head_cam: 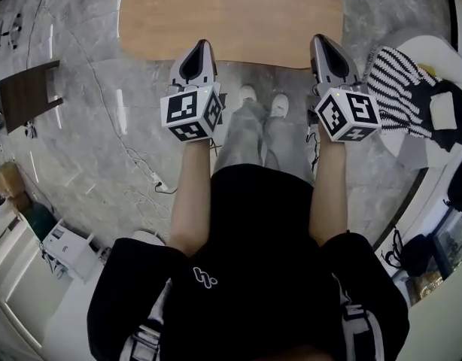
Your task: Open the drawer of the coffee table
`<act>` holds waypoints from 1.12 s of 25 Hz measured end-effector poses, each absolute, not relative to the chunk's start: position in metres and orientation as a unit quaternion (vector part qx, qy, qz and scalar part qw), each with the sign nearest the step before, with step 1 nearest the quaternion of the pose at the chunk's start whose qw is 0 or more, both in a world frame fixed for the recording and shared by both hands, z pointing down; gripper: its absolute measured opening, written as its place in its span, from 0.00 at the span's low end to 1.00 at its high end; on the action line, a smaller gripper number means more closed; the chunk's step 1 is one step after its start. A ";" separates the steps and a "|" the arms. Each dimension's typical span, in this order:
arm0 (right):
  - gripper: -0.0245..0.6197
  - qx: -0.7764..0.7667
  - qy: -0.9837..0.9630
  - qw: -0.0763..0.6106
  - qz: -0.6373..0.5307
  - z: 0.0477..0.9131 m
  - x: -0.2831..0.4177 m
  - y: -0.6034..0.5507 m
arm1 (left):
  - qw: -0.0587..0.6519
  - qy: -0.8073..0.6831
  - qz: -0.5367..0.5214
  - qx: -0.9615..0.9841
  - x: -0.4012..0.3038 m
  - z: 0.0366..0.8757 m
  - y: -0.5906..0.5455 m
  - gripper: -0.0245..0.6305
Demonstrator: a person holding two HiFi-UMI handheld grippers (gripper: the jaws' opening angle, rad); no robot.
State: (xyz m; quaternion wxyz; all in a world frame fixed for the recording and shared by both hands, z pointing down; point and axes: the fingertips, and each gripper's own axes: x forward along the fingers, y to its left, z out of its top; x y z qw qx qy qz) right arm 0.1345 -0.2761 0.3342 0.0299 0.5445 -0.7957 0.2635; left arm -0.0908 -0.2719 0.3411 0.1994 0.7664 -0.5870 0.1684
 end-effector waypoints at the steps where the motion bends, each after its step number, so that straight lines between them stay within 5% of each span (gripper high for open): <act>1: 0.06 0.546 -0.792 0.030 0.269 0.343 0.132 -0.276 | 0.206 -0.585 0.173 0.765 -0.093 0.351 -0.270 0.05; 28: 0.06 0.518 -0.769 0.155 0.341 0.620 0.095 -0.201 | 0.294 -0.503 0.245 0.775 -0.132 0.638 -0.224 0.05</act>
